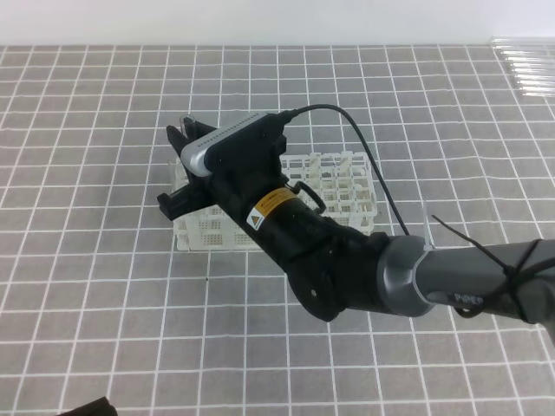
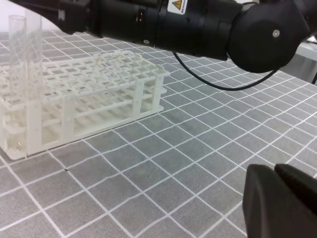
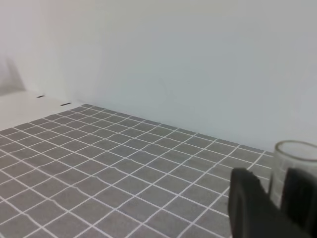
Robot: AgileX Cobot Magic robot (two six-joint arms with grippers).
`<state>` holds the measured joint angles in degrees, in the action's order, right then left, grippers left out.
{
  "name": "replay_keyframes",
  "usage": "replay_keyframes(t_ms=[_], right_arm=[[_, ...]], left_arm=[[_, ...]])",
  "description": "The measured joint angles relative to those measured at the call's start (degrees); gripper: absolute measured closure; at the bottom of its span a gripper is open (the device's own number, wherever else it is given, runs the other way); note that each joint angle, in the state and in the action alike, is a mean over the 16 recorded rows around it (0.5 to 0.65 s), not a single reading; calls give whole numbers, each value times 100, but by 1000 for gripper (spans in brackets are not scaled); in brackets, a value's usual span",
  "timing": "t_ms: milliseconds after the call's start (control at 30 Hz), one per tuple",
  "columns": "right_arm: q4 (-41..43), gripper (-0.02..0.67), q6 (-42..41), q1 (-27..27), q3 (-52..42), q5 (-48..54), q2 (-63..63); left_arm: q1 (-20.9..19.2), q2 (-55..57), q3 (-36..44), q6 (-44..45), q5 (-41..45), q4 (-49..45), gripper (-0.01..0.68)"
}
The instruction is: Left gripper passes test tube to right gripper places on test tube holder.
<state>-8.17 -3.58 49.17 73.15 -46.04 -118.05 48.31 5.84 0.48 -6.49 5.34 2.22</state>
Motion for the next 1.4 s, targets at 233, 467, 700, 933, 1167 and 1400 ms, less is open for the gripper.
replay_keyframes(t_ms=[233,467,700,933,1167,1400], right_arm=[[-42,494,2,0,0,62,-3],[-160,384,-12,0,0,262,56],[-263,316,-141,0,0,874,434],[-288,412,-297,0,0,2477,1405],[-293,566,-388,7,-82,4509,2660],[-313,653,-437,80,-747,5480,3906]], left_arm=[[-1,-6,-10,0,0,1,673],[-2,-12,-14,0,0,1,673],[-1,-8,-5,0,-10,0,673],[-1,-4,5,0,-20,0,674],[0,-2,10,0,-25,0,674],[0,0,14,0,-29,0,674]])
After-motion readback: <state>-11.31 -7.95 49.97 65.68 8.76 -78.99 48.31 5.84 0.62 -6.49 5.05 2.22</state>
